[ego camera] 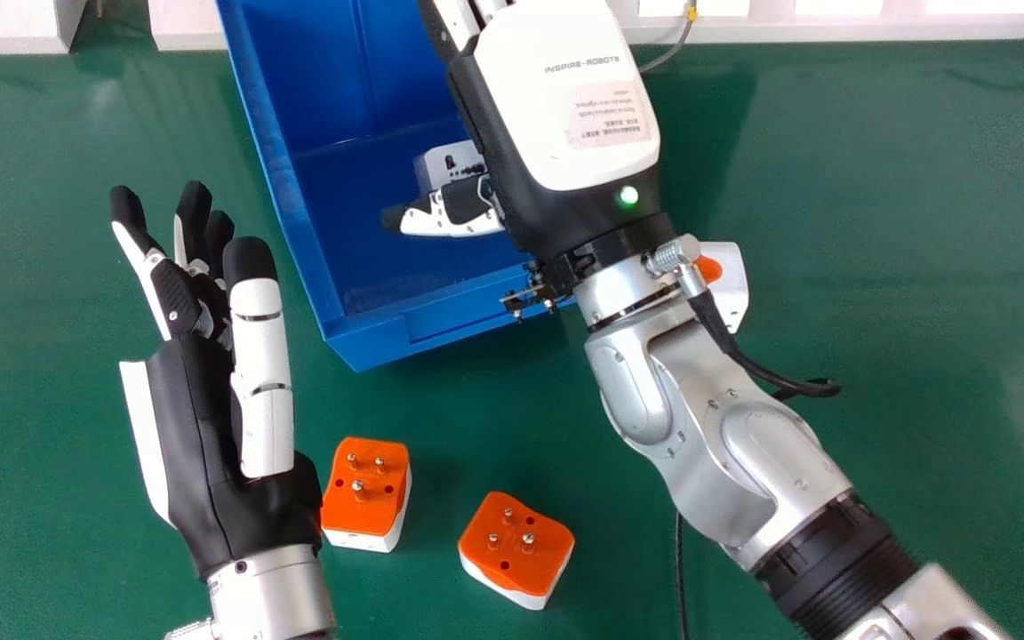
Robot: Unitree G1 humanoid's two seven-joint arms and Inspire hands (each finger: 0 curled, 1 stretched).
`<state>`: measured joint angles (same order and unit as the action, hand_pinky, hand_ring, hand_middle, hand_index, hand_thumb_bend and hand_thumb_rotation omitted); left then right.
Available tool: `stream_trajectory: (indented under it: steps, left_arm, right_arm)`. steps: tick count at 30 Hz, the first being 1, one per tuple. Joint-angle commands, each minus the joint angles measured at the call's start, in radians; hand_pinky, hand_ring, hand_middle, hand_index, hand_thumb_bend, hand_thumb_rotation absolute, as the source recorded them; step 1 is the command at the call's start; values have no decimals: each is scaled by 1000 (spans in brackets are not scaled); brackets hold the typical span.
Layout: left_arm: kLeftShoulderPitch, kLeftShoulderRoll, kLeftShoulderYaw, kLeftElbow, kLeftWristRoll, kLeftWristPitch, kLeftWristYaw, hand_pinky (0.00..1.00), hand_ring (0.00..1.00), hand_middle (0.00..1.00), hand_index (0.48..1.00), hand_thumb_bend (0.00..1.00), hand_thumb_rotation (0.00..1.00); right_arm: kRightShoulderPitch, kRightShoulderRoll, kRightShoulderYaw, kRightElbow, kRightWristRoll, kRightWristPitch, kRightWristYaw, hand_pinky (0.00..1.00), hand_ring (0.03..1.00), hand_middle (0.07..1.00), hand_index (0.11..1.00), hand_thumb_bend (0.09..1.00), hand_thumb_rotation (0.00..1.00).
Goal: Pick all objects and put in blue box
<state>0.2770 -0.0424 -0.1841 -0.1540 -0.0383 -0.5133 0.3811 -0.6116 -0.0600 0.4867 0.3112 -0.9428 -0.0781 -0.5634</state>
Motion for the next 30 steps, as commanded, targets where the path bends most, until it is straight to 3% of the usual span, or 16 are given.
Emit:
stream_trajectory:
  steps: [1,4,7,9,12,17,22,26,30]
  left_arm:
    - [25,-94,-18,-32,16,-11,6,957,974,976,963,538,765]
    - [37,-90,-22,-41,8,-7,2,956,974,975,962,554,757]
    - [45,-89,-25,-43,1,-7,-2,954,975,974,958,564,743]
    - [50,-88,-27,-46,-1,-7,-5,954,975,974,958,565,742]
    - [57,-86,-29,-49,-3,-4,-8,955,978,973,955,560,740]
    - [60,-88,-31,-45,2,-9,-9,961,981,973,951,550,737]
    - [58,-85,-30,-40,-6,-18,-17,959,984,977,952,545,737]
    - [59,-83,-28,-39,18,-13,-10,971,990,982,961,535,773]
    - [60,-89,-29,-37,15,-17,-6,958,984,979,958,539,770]
  right_arm:
    - [21,-3,-18,-92,13,-23,-34,1000,1000,1000,1000,937,201]
    - [92,-17,-52,-236,1,5,-31,1000,1000,1000,1000,941,242]
    - [160,-35,-103,-382,-13,93,63,1000,1000,1000,1000,943,324]
    - [199,-50,-134,-485,-47,195,194,1000,1000,1000,1000,945,340]
    - [232,-77,-173,-629,-127,361,447,1000,1000,1000,1000,972,452]
    - [207,-122,-221,-751,-230,563,854,1000,1000,1000,1000,1000,463]
    - [166,-196,-240,-701,-273,615,1085,1000,1000,1000,1000,1000,426]
    - [128,-237,-244,-621,-199,598,1180,1000,1000,1000,1000,1000,343]
    - [81,-252,-225,-506,-128,576,1220,1000,1000,1000,1000,1000,289]
